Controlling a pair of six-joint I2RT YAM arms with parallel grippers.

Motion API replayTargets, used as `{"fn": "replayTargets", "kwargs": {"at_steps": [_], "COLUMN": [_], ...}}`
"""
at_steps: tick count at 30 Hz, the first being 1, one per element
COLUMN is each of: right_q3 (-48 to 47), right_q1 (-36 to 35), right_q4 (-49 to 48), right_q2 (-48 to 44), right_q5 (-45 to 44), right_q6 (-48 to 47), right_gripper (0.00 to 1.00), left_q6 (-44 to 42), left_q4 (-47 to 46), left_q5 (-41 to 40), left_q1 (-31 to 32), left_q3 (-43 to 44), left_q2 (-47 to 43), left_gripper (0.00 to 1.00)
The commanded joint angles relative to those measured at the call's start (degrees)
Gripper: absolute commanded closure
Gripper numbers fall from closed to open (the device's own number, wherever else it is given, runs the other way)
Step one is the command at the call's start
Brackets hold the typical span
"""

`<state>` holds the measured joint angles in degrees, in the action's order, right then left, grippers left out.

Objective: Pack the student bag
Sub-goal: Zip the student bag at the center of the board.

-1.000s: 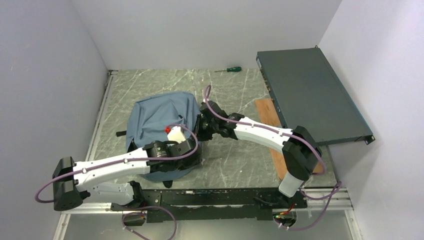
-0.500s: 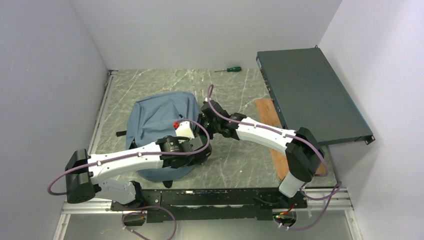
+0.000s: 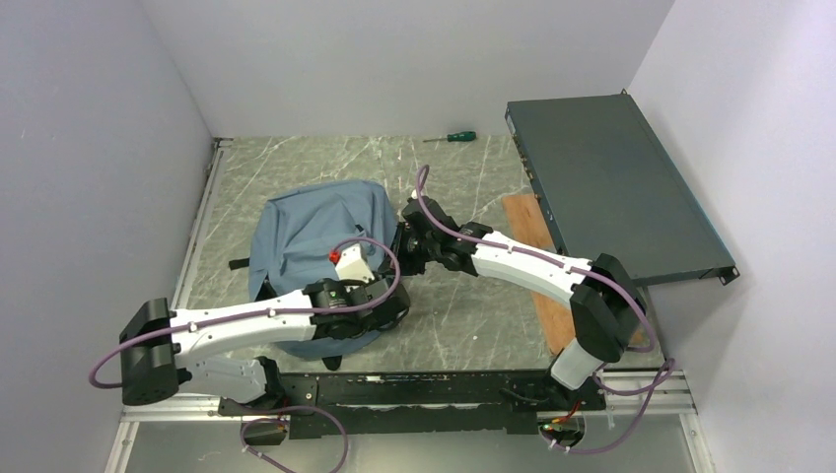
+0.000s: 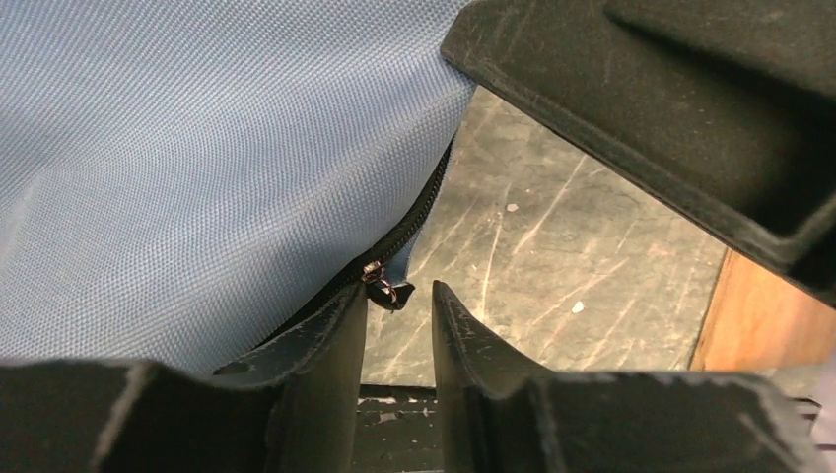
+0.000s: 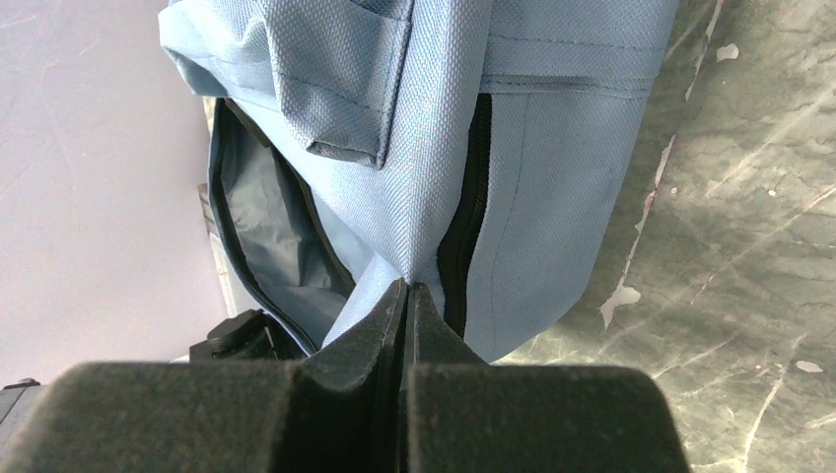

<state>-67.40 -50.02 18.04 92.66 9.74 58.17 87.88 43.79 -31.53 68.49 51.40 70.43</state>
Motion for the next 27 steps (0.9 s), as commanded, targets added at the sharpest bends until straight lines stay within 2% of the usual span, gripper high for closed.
{"fn": "replayTargets", "kwargs": {"at_steps": [1, 4, 6, 11, 16, 18, 19, 23, 27], "right_q3": [-0.6, -0.83, -0.6, -0.8, -0.49, -0.33, -0.18, 2.16, 2.27], "right_q1": [-0.17, -0.14, -0.17, -0.3, -0.34, -0.34, -0.34, 0.38, 4.76], "right_q4": [-0.28, 0.46, 0.06, -0.51, -0.19, 0.19, 0.42, -1.52, -4.53], "right_q2": [-2.52, -2.16, -2.29, -2.8, -3.67, -3.85, -4.0, -6.3, -6.66], "right_q5": [2.92, 2.6, 2.73, 2.82, 1.66, 1.17, 0.68, -3.48, -4.08], "right_q6": [0.96, 0.85, 1.18, 2.53, 3.34, 3.37, 3.4, 1.0, -10.29], "right_gripper": [1.0, 1.0, 1.0, 1.0, 1.0, 1.0, 1.0, 1.0, 1.0], "left_q6": [1.99, 1.27, 1.3, 2.57, 4.17, 4.21, 4.0, 0.94, -2.67], "left_q4": [1.07, 0.28, 1.98, 6.47, 11.17, 12.31, 12.78, 10.93, 9.84], "left_q5": [-2.34, -2.82, -3.67, -5.12, -6.85, -7.48, -7.71, -7.57, -5.21], "left_q1": [0.07, 0.07, 0.07, 0.07, 0.07, 0.07, 0.07, 0.42, 0.42], "left_q3": [2.65, 2.44, 3.59, 5.97, 8.47, 9.23, 9.55, 7.79, 4.41], "left_q2": [1.96, 2.34, 3.48, 7.41, 10.49, 11.13, 11.21, 8.56, 3.62], "left_gripper": [0.68, 0.69, 0.67, 0.68, 0.8, 0.96, 1.0, 1.0, 1.0]}}
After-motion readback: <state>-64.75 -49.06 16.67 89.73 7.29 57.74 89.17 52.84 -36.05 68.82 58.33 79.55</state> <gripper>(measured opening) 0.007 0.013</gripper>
